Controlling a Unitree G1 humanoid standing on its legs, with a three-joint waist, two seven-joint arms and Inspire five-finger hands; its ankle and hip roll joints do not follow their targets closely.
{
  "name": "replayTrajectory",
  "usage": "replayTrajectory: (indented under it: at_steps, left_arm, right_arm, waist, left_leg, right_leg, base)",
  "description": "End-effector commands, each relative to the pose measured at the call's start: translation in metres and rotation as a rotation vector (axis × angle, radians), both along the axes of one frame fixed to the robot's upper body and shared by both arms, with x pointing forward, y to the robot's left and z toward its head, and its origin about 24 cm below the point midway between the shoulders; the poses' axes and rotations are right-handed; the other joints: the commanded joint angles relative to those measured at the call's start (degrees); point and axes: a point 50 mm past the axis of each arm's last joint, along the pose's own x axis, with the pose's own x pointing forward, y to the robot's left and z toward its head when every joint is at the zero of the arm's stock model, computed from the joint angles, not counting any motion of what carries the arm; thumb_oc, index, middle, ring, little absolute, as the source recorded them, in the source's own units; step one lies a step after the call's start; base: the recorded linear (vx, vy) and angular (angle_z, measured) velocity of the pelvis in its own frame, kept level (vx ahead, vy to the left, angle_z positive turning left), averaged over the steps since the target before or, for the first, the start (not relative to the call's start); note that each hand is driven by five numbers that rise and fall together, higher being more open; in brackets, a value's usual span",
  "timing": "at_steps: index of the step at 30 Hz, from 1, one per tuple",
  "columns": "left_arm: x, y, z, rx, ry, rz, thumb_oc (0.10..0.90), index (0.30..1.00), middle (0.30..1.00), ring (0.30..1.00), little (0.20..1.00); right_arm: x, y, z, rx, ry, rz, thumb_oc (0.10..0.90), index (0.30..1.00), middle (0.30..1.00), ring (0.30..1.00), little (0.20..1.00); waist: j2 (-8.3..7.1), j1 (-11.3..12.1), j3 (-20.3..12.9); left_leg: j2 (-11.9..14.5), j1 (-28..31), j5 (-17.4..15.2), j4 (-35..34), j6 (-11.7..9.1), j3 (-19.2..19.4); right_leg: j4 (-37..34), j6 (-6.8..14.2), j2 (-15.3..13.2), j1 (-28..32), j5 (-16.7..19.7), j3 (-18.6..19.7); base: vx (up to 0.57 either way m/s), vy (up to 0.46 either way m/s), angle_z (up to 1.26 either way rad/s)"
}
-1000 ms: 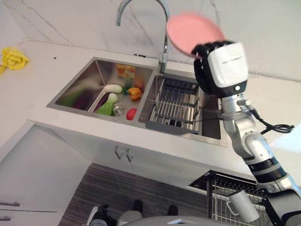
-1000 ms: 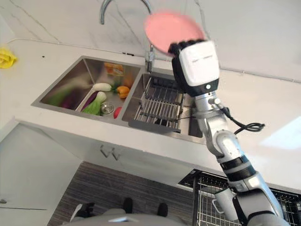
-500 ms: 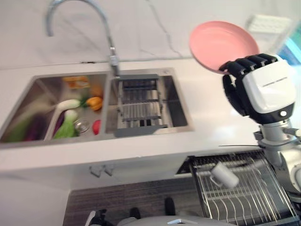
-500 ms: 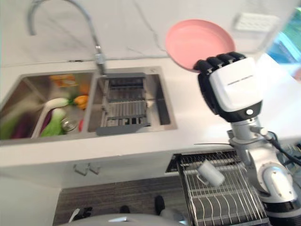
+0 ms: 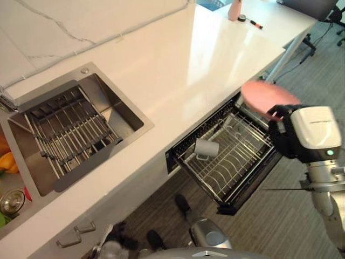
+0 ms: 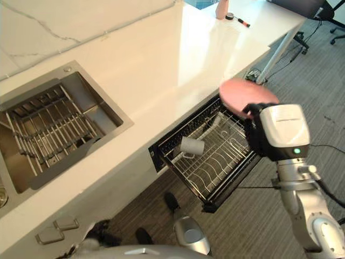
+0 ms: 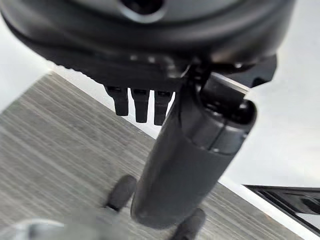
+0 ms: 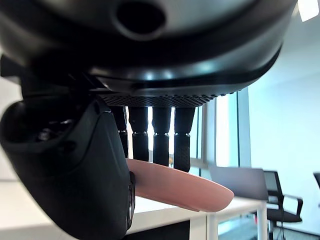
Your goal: Place the dishes in the dishwasher.
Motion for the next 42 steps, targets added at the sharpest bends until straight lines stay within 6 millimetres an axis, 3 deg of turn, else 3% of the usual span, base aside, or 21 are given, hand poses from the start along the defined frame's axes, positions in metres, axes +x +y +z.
replayTrajectory:
  at_steps: [1,2,3,4,5,6,8,9,11,17,18,19,25,30,35,36,39,41,42]
  left_arm:
    - [0.030,0.009,0.013,0.050,-0.112,-0.003,0.800,0.900,0.900,0.900,0.900]
    - [0.030,0.009,0.013,0.050,-0.112,-0.003,0.800,0.900,0.900,0.900,0.900]
    - [0.035,0.001,0.012,0.030,-0.103,-0.025,0.800,0.900,0.900,0.900,0.900]
    - [0.036,0.001,0.012,0.030,-0.107,-0.022,0.800,0.900,0.900,0.900,0.900]
    - [0.022,0.003,0.006,0.045,-0.049,-0.006,0.800,0.900,0.900,0.900,0.900]
    - [0.026,-0.008,0.006,0.040,-0.067,-0.047,0.800,0.900,0.900,0.900,0.900]
    - [0.025,-0.007,0.007,0.043,-0.073,-0.048,0.800,0.900,0.900,0.900,0.900]
    - [0.015,-0.004,0.002,0.029,-0.023,-0.041,0.800,0.900,0.900,0.900,0.900]
    - [0.022,-0.001,0.007,0.082,-0.051,-0.089,0.800,0.900,0.900,0.900,0.900]
    - [0.024,-0.003,0.009,0.075,-0.082,-0.139,0.800,0.900,0.900,0.900,0.900]
    - [0.024,-0.005,0.009,0.071,-0.083,-0.140,0.800,0.900,0.900,0.900,0.900]
    - [0.024,-0.006,0.009,0.068,-0.086,-0.144,0.800,0.900,0.900,0.900,0.900]
    - [0.023,-0.008,0.009,0.056,-0.086,-0.140,0.800,0.900,0.900,0.900,0.900]
    - [0.013,-0.002,0.004,0.061,-0.031,-0.110,0.800,0.900,0.900,0.900,0.900]
    - [0.013,-0.002,0.004,0.062,-0.029,-0.112,0.800,0.900,0.900,0.900,0.900]
    - [0.009,0.002,0.003,0.069,-0.002,-0.105,0.800,0.900,0.900,0.900,0.900]
    - [0.001,0.009,0.001,0.078,0.028,-0.102,0.800,0.900,0.900,0.900,0.900]
    - [0.000,0.012,0.002,0.079,0.030,-0.095,0.800,0.900,0.900,0.900,0.900]
    - [-0.001,0.014,0.002,0.081,0.035,-0.094,0.800,0.900,0.900,0.900,0.900]
  right_arm:
    - [0.018,0.001,0.027,0.034,-0.169,0.007,0.400,0.300,0.300,0.300,0.300]
    - [0.018,0.001,0.026,0.034,-0.170,0.007,0.400,0.300,0.300,0.300,0.300]
    - [0.025,-0.004,0.006,0.068,-0.095,-0.034,0.400,0.300,0.300,0.300,0.300]
    - [0.027,-0.004,0.006,0.069,-0.100,-0.030,0.400,0.300,0.300,0.300,0.300]
    - [0.026,-0.006,-0.001,0.058,-0.073,-0.047,0.400,0.300,0.300,0.300,0.300]
    - [0.030,-0.011,-0.011,0.054,-0.030,-0.083,0.400,0.300,0.300,0.300,0.300]
    - [0.035,-0.017,-0.022,0.074,-0.008,-0.119,0.400,0.300,0.300,0.300,0.300]
    - [0.038,-0.014,-0.027,0.089,0.007,-0.107,0.400,0.300,0.300,0.300,0.300]
    - [0.042,-0.020,-0.037,0.075,0.052,-0.144,0.400,0.300,0.300,0.300,0.300]
    - [0.060,-0.026,-0.035,0.017,0.075,-0.169,0.400,0.300,0.300,0.300,0.300]
    - [0.062,-0.025,-0.034,0.030,0.071,-0.163,0.436,0.354,0.354,0.354,0.354]
    - [0.062,-0.024,-0.034,0.041,0.068,-0.160,0.800,0.900,0.900,0.900,0.900]
    - [0.057,-0.023,-0.023,0.102,0.028,-0.146,0.800,0.900,0.900,0.900,0.900]
    - [0.039,-0.015,-0.016,0.332,-0.003,-0.067,0.800,0.900,0.900,0.900,0.900]
    - [0.037,-0.015,-0.016,0.334,-0.001,-0.069,0.800,0.900,0.900,0.900,0.900]
    - [0.028,-0.012,-0.009,0.431,-0.019,-0.011,0.800,0.900,0.900,0.900,0.900]
    - [0.010,-0.050,-0.004,0.437,-0.096,-0.191,0.800,0.900,0.900,0.900,0.900]
    - [-0.005,-0.092,-0.022,0.470,-0.102,-0.433,0.800,0.900,0.900,0.900,0.900]
    - [-0.010,-0.103,-0.026,0.471,-0.100,-0.495,0.800,0.900,0.900,0.900,0.900]
  waist:
    - [-0.38,3.57,3.57]
    - [-0.39,3.51,3.61]
    - [-0.13,4.20,4.53]
    - [-0.18,3.92,4.70]
    - [-0.07,4.65,5.33]
    - [0.53,5.28,6.62]
    - [0.82,6.10,7.23]
    - [0.81,6.56,7.62]
    - [2.01,7.70,8.42]
    - [4.67,9.78,9.44]
    - [5.03,9.91,9.48]
    - [5.26,10.00,9.46]
    - [5.74,10.06,8.05]
    - [4.10,9.31,5.18]
    - [4.09,9.42,5.15]
    - [3.00,8.55,3.54]
    - [1.52,7.65,0.89]
    - [1.07,7.20,-0.08]
    - [0.96,7.14,-0.50]
  left_leg:
    - [0.65,0.77,-2.48,1.10,-0.13,-4.29]
    - [0.65,0.78,-2.47,1.10,-0.13,-4.35]
    - [0.64,0.26,-2.15,1.20,-0.29,-5.05]
    - [0.64,0.24,-2.12,1.21,-0.29,-5.14]
    - [0.55,-0.24,-1.91,1.29,-0.32,-5.59]
    - [0.40,-1.30,-1.71,1.73,-0.37,-6.43]
    - [0.37,-1.94,-1.58,2.28,-0.46,-6.99]
    - [0.39,-2.33,-1.42,2.54,-0.57,-7.51]
    - [0.09,-3.41,-1.23,3.08,-0.73,-8.12]
    - [0.00,-5.62,-0.28,4.23,-1.29,-10.04]
    - [0.06,-5.73,-0.25,4.30,-1.36,-10.45]
    - [0.03,-5.75,-0.23,4.30,-1.41,-10.66]
    - [0.24,-5.18,-0.02,3.88,-1.70,-12.21]
    - [0.78,-3.40,-0.05,3.23,-1.91,-12.57]
    - [0.77,-3.29,-0.01,3.15,-1.92,-12.58]
    - [1.26,-1.83,-0.46,2.59,-1.98,-12.62]
    - [1.58,0.00,-0.24,1.54,-2.04,-11.67]
    - [1.68,0.75,-0.55,1.29,-1.99,-11.22]
    - [1.70,0.80,-0.55,1.22,-1.98,-11.06]
  right_leg:
    - [5.98,3.05,-0.02,0.42,-5.39,-1.13]
    - [6.01,3.04,-0.03,0.43,-5.42,-1.19]
    - [6.29,2.87,-0.36,0.19,-5.52,-1.97]
    - [6.32,2.86,-0.38,0.19,-5.54,-2.05]
    - [6.55,2.76,-0.60,-0.01,-5.55,-2.42]
    - [7.18,2.58,-0.97,-0.77,-5.73,-3.18]
    - [7.37,2.48,-1.30,-0.96,-5.77,-3.92]
    - [7.53,2.39,-1.56,-1.03,-5.85,-4.37]
    - [7.69,2.32,-2.23,-1.52,-5.73,-5.15]
    - [7.80,1.73,-3.51,-2.07,-5.61,-7.32]
    - [7.77,1.66,-3.67,-1.94,-5.72,-7.70]
    - [7.76,1.63,-3.73,-1.84,-5.83,-7.89]
    - [7.27,1.20,-4.09,-0.32,-6.65,-9.50]
    - [6.44,0.85,-3.67,2.06,-7.32,-10.32]
    - [6.36,0.84,-3.68,2.19,-7.32,-10.34]
    - [6.01,0.86,-3.25,3.68,-8.15,-10.63]
    - [4.99,0.71,-2.25,5.11,-7.87,-9.84]
    - [4.65,0.75,-1.83,5.57,-7.84,-9.25]
    - [4.54,0.76,-1.75,5.53,-7.75,-9.06]
  base:
    - [-0.05,-0.021,0.05]
    - [-0.08,-0.055,0.15]
    - [-0.03,-0.036,0.20]
    - [-0.06,-0.061,0.20]
    - [-0.08,-0.054,0.15]
    - [-0.08,-0.053,0.14]
    - [-0.06,-0.063,0.34]
    - [-0.07,-0.075,0.36]
    - [-0.06,-0.037,0.24]
    - [-0.04,-0.037,0.18]
    - [0.00,-0.029,0.15]
    - [0.00,-0.024,0.21]
    - [0.03,-0.039,0.20]
    - [0.06,-0.038,0.16]
    - [0.02,-0.007,0.03]
    - [0.11,-0.037,0.03]
    - [0.11,-0.020,0.08]
    - [0.04,0.000,-0.22]
    - [0.04,-0.002,-0.35]
